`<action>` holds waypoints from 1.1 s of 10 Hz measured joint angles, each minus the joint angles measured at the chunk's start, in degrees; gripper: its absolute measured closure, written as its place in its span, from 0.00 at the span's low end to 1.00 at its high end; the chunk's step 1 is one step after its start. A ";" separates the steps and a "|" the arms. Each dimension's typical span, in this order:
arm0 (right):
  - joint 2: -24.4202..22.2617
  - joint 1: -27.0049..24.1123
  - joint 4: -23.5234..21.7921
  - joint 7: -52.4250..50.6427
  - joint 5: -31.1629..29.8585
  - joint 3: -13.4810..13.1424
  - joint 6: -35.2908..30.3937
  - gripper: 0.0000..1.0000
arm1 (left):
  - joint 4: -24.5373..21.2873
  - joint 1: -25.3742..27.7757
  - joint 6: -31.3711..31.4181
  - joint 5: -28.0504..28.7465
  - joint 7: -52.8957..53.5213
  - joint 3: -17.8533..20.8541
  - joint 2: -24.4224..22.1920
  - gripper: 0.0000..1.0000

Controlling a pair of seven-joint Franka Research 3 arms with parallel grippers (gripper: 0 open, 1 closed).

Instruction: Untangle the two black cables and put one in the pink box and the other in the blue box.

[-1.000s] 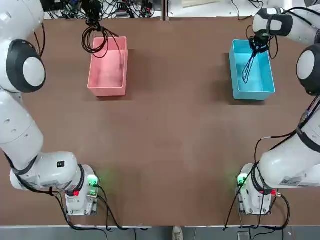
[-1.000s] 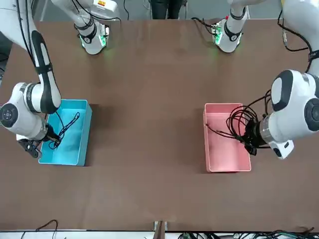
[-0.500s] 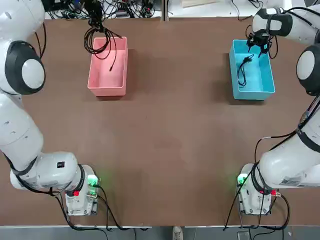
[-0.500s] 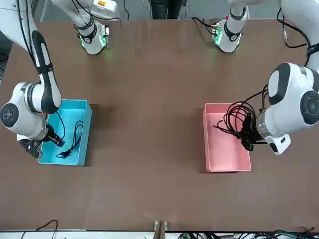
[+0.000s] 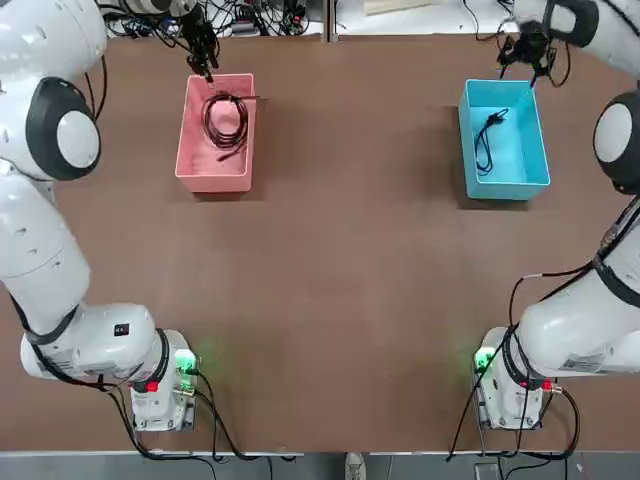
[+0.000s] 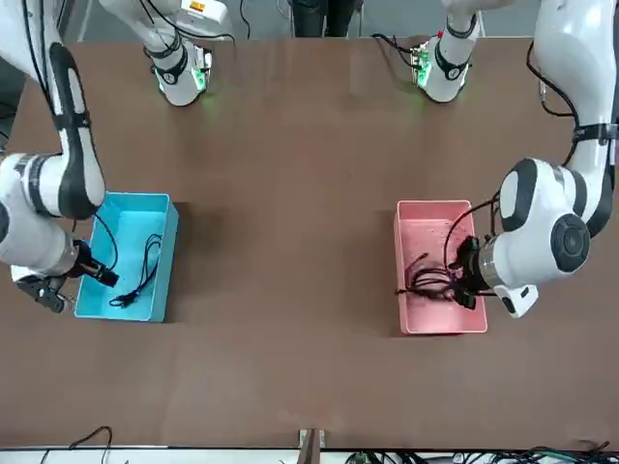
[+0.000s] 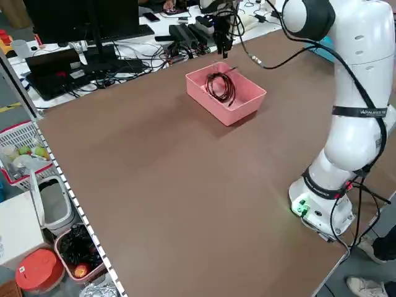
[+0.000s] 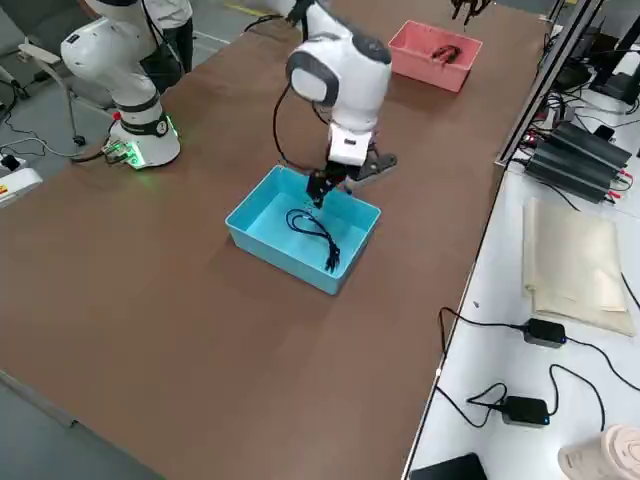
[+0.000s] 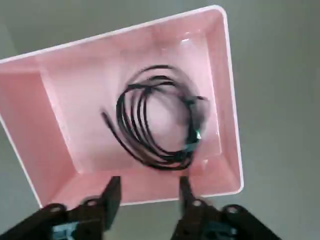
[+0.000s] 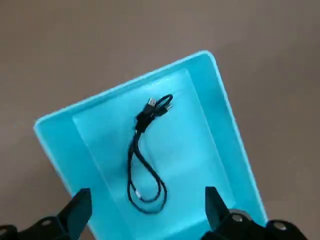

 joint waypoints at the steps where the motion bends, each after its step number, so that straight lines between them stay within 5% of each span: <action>1: -0.77 0.05 4.09 -3.46 0.00 0.00 -5.12 0.00 | 0.44 0.01 -0.01 0.92 0.09 -0.01 -0.60 0.25; 3: -3.47 -0.02 7.63 -9.22 0.01 -0.11 -8.91 0.00 | 0.88 -0.03 -1.15 2.31 1.64 -0.32 -3.74 0.00; 11: -12.77 2.98 8.26 -13.85 2.21 0.44 -13.91 0.00 | 1.07 0.47 -20.41 2.47 43.11 2.92 -20.86 0.00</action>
